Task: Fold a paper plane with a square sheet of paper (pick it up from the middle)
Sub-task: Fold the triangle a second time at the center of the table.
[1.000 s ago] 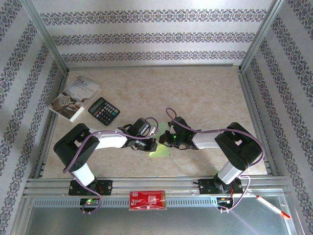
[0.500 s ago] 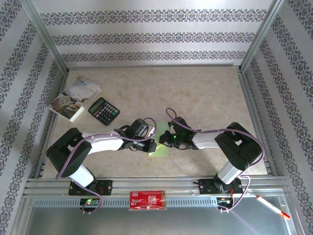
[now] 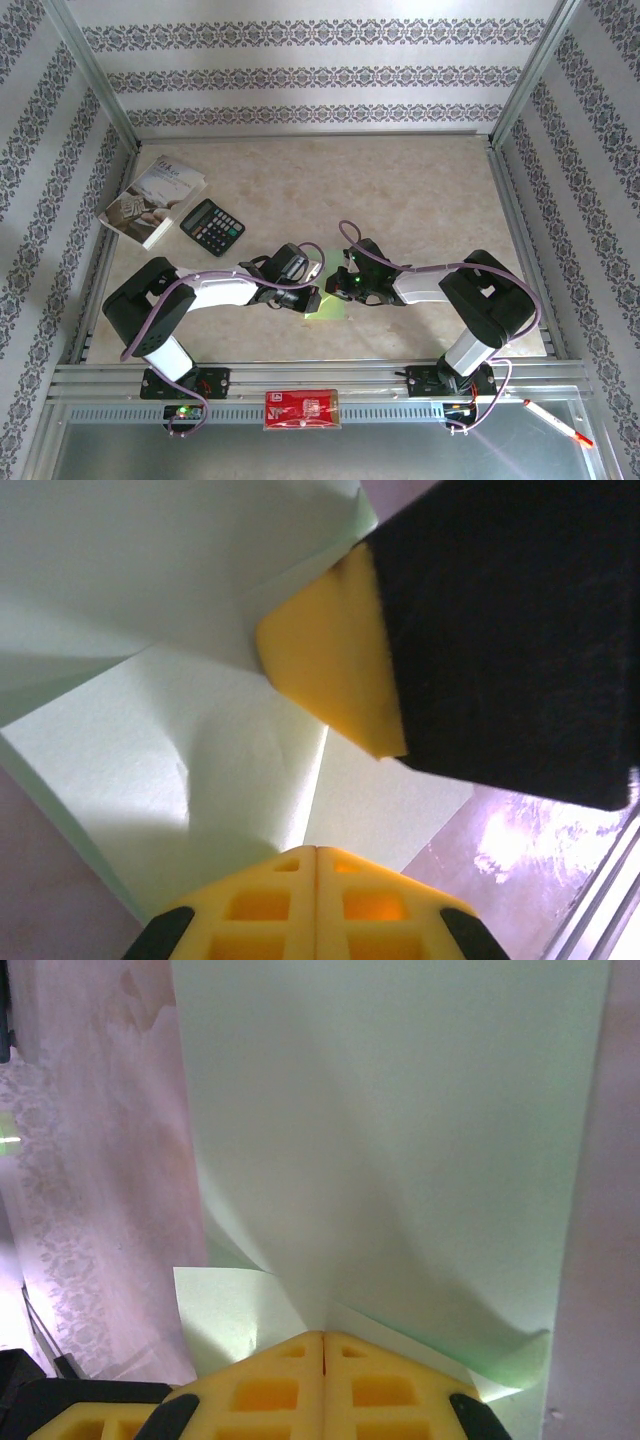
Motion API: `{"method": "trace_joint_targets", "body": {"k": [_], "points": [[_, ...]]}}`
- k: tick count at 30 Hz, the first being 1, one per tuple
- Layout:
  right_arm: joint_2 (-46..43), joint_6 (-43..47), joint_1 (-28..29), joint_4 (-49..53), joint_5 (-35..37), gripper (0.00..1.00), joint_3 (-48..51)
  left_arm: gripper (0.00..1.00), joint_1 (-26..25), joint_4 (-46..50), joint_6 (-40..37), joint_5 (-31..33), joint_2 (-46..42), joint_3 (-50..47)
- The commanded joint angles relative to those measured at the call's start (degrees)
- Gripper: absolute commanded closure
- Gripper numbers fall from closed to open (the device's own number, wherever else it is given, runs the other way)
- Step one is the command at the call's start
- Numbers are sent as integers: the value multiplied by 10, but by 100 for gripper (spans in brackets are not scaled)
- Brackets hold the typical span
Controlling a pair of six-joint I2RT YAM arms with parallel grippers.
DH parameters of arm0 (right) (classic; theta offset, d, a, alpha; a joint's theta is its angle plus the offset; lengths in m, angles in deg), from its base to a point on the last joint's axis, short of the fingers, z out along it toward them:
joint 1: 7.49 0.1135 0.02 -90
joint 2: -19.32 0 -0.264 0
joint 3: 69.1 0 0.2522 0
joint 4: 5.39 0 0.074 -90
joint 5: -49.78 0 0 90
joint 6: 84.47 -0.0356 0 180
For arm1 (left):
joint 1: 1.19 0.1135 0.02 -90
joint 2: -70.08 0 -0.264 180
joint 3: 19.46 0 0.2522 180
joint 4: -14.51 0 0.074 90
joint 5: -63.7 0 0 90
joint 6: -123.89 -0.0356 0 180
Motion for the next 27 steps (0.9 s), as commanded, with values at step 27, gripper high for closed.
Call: {"method": "trace_joint_targets", "body": {"k": [27], "points": [[20, 14, -5, 41, 14, 100, 15, 92, 0, -35, 12, -38, 2, -9]]}}
